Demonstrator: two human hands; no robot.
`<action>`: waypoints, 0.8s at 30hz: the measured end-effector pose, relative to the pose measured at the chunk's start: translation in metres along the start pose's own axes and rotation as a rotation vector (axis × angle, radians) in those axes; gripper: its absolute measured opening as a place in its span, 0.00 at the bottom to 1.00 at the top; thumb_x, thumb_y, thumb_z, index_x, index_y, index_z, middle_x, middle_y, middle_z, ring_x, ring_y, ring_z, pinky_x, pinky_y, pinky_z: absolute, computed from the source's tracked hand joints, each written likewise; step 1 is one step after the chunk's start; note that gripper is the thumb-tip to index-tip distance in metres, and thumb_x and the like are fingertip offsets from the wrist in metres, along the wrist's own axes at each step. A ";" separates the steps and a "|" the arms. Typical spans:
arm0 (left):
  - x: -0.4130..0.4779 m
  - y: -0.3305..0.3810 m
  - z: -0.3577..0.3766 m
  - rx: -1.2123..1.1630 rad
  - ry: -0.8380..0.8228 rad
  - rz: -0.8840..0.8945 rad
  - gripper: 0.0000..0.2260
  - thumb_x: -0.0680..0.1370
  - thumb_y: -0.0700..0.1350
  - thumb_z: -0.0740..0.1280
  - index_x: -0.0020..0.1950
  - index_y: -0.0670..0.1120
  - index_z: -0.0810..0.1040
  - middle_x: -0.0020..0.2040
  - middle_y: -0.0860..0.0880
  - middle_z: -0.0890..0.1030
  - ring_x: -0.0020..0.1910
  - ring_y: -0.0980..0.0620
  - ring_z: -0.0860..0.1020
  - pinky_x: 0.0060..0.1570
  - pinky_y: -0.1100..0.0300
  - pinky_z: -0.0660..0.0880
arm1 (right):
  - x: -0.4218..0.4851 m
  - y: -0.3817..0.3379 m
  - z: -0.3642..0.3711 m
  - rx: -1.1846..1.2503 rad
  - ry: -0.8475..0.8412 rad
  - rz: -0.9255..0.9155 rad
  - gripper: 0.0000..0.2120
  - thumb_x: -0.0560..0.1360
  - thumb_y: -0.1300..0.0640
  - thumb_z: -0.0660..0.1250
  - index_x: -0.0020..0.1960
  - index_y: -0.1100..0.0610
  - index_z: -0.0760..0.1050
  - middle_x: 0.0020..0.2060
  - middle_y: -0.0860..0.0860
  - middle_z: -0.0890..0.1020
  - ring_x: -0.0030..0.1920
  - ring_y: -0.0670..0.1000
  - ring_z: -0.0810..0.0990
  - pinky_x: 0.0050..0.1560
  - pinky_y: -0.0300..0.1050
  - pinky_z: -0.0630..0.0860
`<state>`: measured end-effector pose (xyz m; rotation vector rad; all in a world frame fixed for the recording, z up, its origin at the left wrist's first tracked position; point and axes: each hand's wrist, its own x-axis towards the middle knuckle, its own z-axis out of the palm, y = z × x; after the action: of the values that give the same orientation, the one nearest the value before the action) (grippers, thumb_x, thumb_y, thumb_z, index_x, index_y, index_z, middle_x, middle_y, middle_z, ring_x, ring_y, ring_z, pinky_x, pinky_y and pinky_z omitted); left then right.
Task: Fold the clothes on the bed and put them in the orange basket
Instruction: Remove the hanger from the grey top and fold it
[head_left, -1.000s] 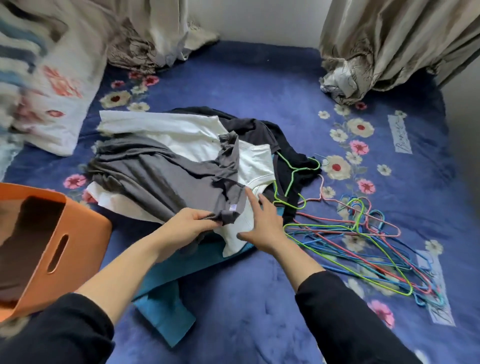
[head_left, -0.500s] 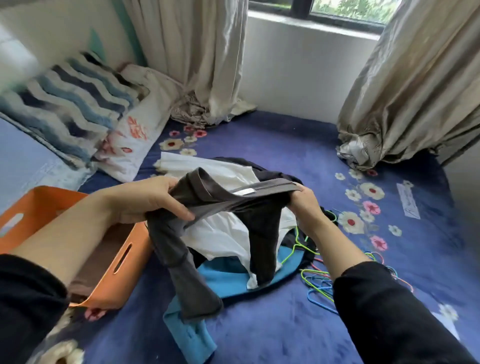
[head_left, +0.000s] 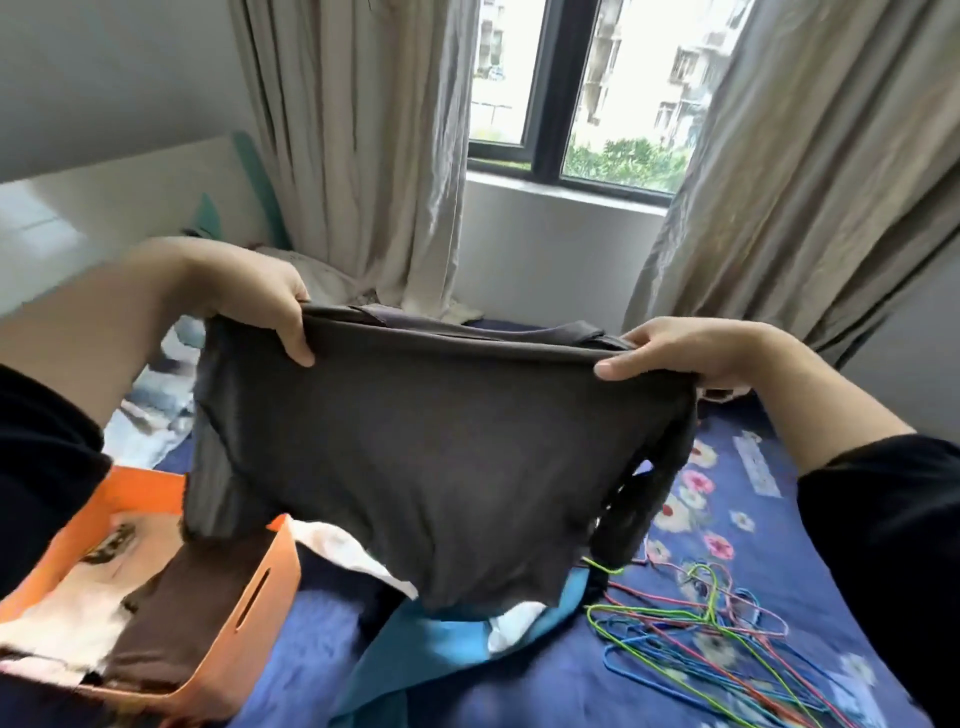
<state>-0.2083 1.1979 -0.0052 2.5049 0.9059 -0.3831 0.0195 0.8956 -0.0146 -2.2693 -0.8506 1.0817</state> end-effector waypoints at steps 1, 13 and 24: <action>0.002 0.001 -0.009 0.029 0.039 0.001 0.04 0.67 0.40 0.77 0.38 0.43 0.83 0.33 0.46 0.84 0.33 0.46 0.83 0.39 0.51 0.81 | -0.007 -0.005 -0.005 -0.062 -0.011 0.060 0.13 0.69 0.56 0.75 0.51 0.61 0.80 0.41 0.55 0.86 0.38 0.51 0.85 0.30 0.36 0.77; 0.078 -0.006 0.009 0.054 0.655 -0.185 0.09 0.71 0.39 0.63 0.49 0.40 0.80 0.50 0.35 0.80 0.49 0.35 0.78 0.46 0.51 0.74 | 0.029 0.060 -0.021 -0.431 0.883 0.328 0.12 0.73 0.60 0.61 0.55 0.61 0.75 0.56 0.62 0.79 0.57 0.62 0.78 0.52 0.50 0.73; 0.098 0.048 -0.007 -1.481 0.773 0.056 0.14 0.83 0.44 0.51 0.62 0.52 0.73 0.57 0.50 0.76 0.49 0.49 0.76 0.41 0.45 0.79 | 0.052 0.049 -0.037 1.036 1.175 -0.135 0.13 0.80 0.58 0.56 0.40 0.50 0.75 0.41 0.51 0.78 0.38 0.50 0.75 0.37 0.44 0.76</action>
<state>-0.1023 1.2210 -0.0229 1.1816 0.8343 1.0035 0.0915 0.8930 -0.0515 -1.4532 0.0919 -0.0640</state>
